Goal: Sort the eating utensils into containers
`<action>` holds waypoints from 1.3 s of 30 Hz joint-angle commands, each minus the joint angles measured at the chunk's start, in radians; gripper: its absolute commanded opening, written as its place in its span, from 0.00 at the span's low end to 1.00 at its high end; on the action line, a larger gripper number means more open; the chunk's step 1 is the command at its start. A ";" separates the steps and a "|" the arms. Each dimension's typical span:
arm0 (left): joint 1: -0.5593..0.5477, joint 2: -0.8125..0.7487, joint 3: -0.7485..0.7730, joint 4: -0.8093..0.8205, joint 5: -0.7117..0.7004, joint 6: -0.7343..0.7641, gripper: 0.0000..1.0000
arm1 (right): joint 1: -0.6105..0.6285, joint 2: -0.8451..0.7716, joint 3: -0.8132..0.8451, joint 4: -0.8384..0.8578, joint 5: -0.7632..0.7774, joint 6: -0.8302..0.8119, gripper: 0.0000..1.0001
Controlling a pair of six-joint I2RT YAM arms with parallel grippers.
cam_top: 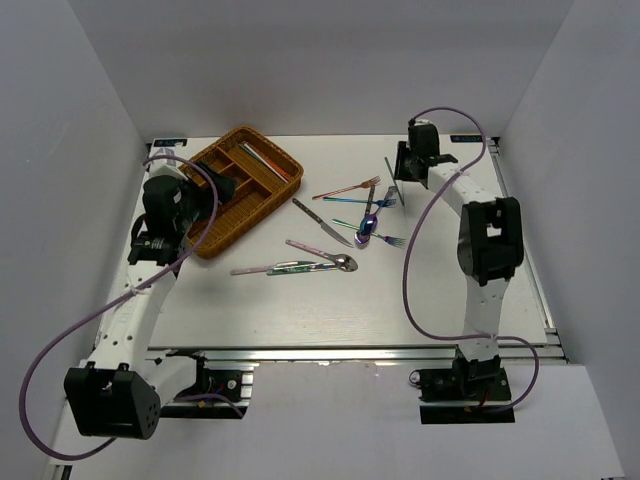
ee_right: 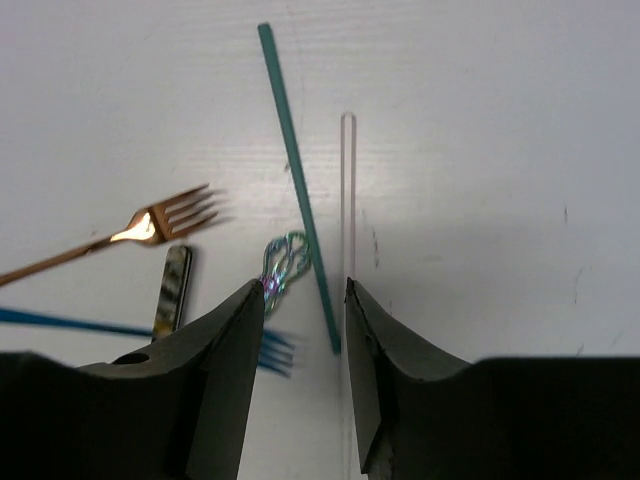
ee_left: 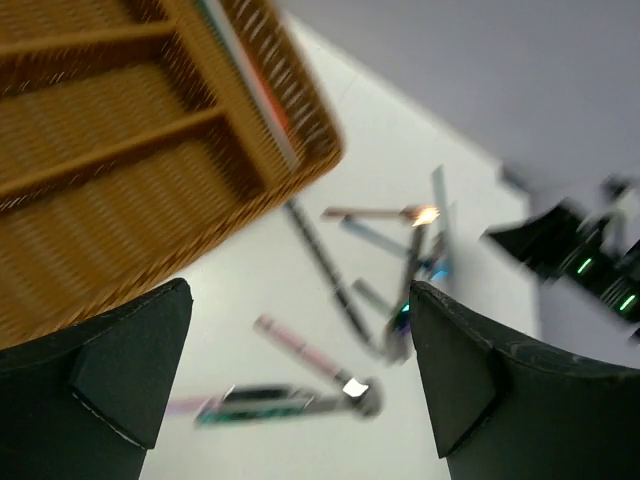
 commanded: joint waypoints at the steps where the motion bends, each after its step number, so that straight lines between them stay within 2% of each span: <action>1: -0.007 -0.063 0.006 -0.239 0.020 0.218 0.98 | -0.019 0.094 0.171 -0.051 0.039 -0.068 0.44; 2: -0.019 -0.081 0.003 -0.271 -0.013 0.242 0.98 | -0.027 0.144 0.201 -0.071 0.037 -0.076 0.44; 3: -0.083 -0.142 -0.040 -0.265 -0.126 0.251 0.98 | -0.028 0.164 0.227 -0.078 0.037 -0.082 0.43; 7: -0.107 -0.229 -0.174 -0.189 -0.109 0.239 0.98 | -0.047 0.267 0.327 -0.105 0.013 -0.093 0.41; 10: -0.107 -0.215 -0.215 -0.178 -0.104 0.256 0.98 | -0.048 0.302 0.384 -0.124 0.022 -0.106 0.40; 14: -0.107 -0.158 -0.200 -0.190 -0.052 0.268 0.98 | -0.050 0.344 0.393 -0.116 0.014 -0.116 0.39; 24: -0.107 -0.174 -0.209 -0.193 -0.055 0.273 0.98 | -0.055 0.436 0.493 -0.214 -0.004 -0.126 0.37; 25: -0.107 -0.175 -0.208 -0.195 -0.055 0.273 0.98 | -0.055 0.445 0.508 -0.238 -0.003 -0.126 0.36; 26: -0.107 -0.174 -0.208 -0.195 -0.055 0.273 0.98 | -0.055 0.451 0.511 -0.251 0.003 -0.129 0.28; 29: -0.107 -0.174 -0.211 -0.193 -0.052 0.271 0.98 | -0.062 0.453 0.502 -0.301 0.008 -0.111 0.15; 35: -0.107 -0.169 -0.215 -0.182 -0.023 0.257 0.98 | -0.107 0.338 0.314 -0.268 0.014 -0.065 0.01; 39: -0.107 -0.174 -0.224 -0.167 0.012 0.245 0.98 | -0.137 0.273 0.254 -0.272 0.010 -0.074 0.00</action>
